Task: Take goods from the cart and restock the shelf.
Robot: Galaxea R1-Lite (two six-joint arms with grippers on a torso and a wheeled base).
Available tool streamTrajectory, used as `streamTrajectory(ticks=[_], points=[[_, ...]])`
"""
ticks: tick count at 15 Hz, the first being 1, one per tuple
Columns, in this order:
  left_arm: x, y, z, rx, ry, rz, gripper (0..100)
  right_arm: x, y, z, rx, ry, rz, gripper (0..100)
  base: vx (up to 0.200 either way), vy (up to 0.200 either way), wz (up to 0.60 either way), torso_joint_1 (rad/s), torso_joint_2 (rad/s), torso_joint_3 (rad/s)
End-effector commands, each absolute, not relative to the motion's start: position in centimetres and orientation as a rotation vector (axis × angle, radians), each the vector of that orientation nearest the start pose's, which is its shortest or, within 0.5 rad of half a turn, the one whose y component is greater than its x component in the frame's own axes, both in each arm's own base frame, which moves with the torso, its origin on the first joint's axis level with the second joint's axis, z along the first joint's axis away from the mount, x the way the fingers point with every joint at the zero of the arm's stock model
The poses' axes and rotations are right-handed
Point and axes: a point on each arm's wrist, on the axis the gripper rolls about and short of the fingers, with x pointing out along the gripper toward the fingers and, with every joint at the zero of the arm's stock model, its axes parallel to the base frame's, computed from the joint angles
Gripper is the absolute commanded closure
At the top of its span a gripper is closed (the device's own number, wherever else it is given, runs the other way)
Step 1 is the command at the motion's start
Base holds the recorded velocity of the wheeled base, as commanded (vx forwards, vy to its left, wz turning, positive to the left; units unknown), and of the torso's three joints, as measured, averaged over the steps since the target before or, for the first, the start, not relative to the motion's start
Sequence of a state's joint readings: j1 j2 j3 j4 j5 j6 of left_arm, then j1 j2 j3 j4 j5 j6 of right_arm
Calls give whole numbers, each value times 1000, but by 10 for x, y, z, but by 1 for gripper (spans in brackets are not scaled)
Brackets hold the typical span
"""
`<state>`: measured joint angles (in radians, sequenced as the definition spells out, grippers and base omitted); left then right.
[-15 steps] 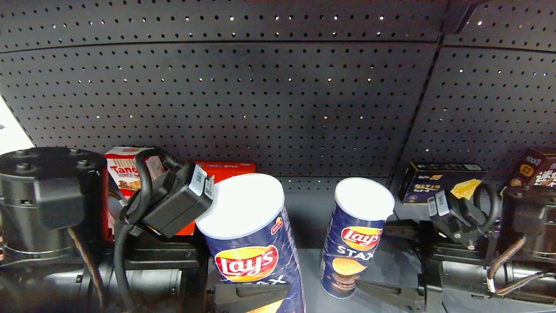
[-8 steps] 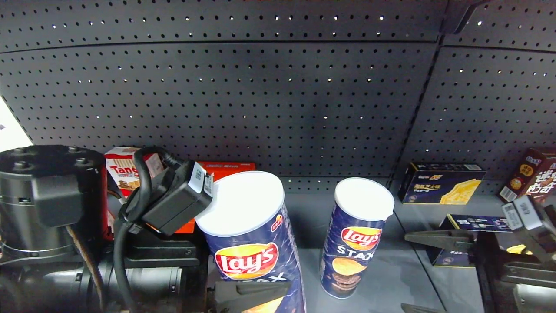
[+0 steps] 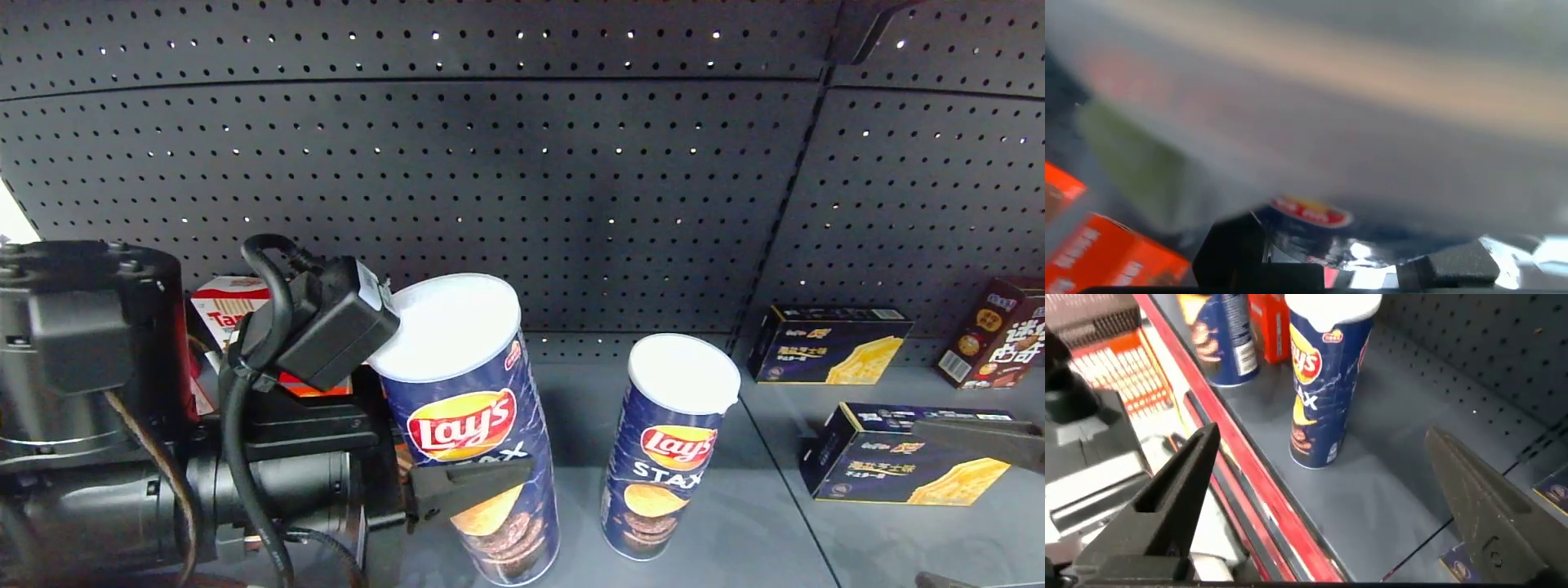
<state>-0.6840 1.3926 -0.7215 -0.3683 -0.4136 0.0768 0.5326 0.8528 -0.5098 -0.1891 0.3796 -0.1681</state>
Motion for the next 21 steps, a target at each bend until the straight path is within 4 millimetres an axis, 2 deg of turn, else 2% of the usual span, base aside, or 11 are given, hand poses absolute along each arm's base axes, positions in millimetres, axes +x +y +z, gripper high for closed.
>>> streamTrajectory(ticks=[1,4,6,10,13,18,21], points=[[175,-149,228,140,276,-1078,100,66,48,225,-159,44,915,0,0,0,0,0,0,0],[196,-134,237,242,272,-1002,100,67,48,223,-165,64,881,0,0,0,0,0,0,0],[205,-139,240,238,271,-1002,100,67,47,222,-166,73,863,0,0,0,0,0,0,0],[231,-165,247,217,258,-1028,100,64,45,217,-170,75,821,0,0,0,0,0,0,0],[249,-178,239,209,291,-1020,100,62,44,216,-169,74,821,0,0,0,0,0,0,0],[260,-195,222,219,326,-1030,100,62,43,215,-154,81,817,0,0,0,0,0,0,0],[271,-203,227,187,322,-1026,100,58,41,213,-145,73,816,0,0,0,0,0,0,0]])
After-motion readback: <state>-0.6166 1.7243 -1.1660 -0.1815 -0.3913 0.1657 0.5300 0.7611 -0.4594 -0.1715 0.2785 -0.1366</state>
